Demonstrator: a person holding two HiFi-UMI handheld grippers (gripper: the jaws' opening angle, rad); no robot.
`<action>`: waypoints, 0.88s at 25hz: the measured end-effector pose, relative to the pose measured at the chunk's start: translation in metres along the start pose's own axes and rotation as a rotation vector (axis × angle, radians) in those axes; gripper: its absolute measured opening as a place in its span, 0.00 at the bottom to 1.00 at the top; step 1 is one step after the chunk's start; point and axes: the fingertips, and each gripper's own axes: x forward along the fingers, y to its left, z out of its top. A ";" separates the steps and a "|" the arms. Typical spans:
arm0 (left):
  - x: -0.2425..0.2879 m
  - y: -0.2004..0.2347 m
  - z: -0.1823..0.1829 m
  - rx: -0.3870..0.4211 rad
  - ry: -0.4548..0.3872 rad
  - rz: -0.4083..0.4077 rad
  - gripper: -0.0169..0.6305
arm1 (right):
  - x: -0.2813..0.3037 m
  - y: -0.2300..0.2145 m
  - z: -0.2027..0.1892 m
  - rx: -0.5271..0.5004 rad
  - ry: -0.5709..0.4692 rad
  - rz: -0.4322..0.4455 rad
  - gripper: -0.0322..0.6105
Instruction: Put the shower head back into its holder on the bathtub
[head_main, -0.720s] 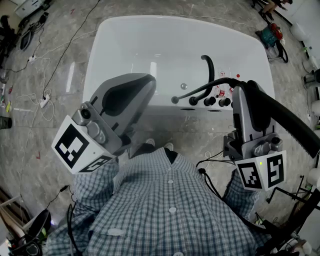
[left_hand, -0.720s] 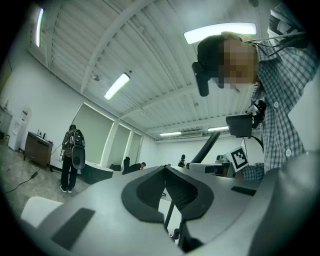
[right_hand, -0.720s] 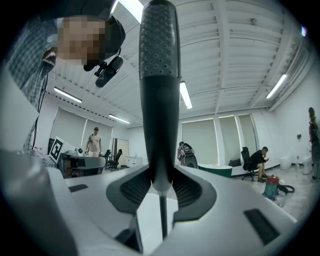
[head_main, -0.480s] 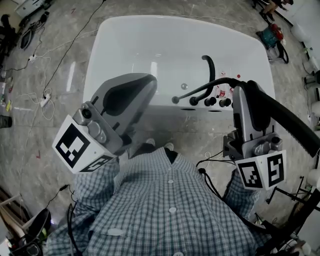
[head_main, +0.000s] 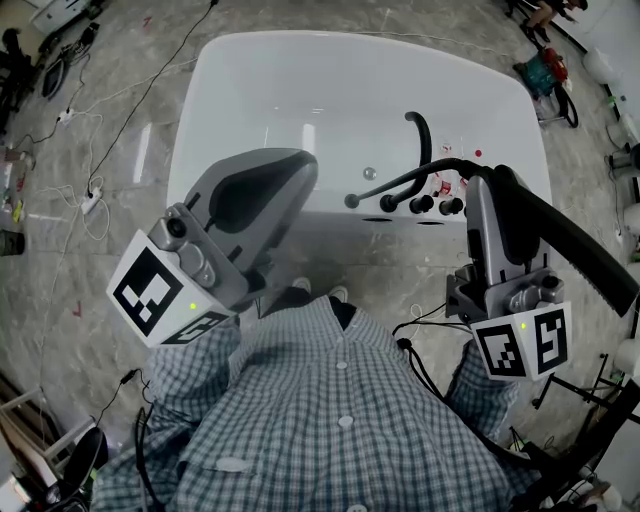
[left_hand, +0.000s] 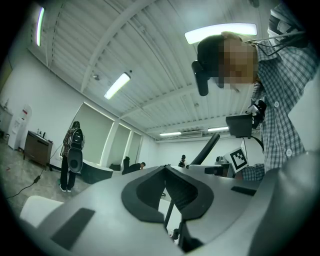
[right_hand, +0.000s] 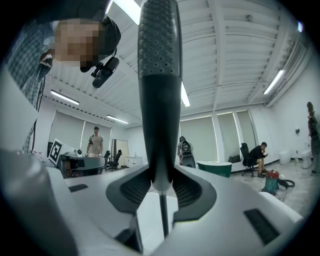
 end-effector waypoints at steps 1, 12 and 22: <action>-0.001 0.001 0.000 -0.001 0.000 0.000 0.04 | 0.000 0.001 0.000 -0.001 0.002 -0.001 0.26; -0.001 0.002 -0.001 -0.008 0.002 0.003 0.04 | 0.001 -0.002 0.001 -0.017 0.005 -0.007 0.26; 0.003 0.001 -0.010 -0.021 0.015 -0.009 0.04 | 0.000 -0.002 -0.006 -0.024 0.019 0.001 0.26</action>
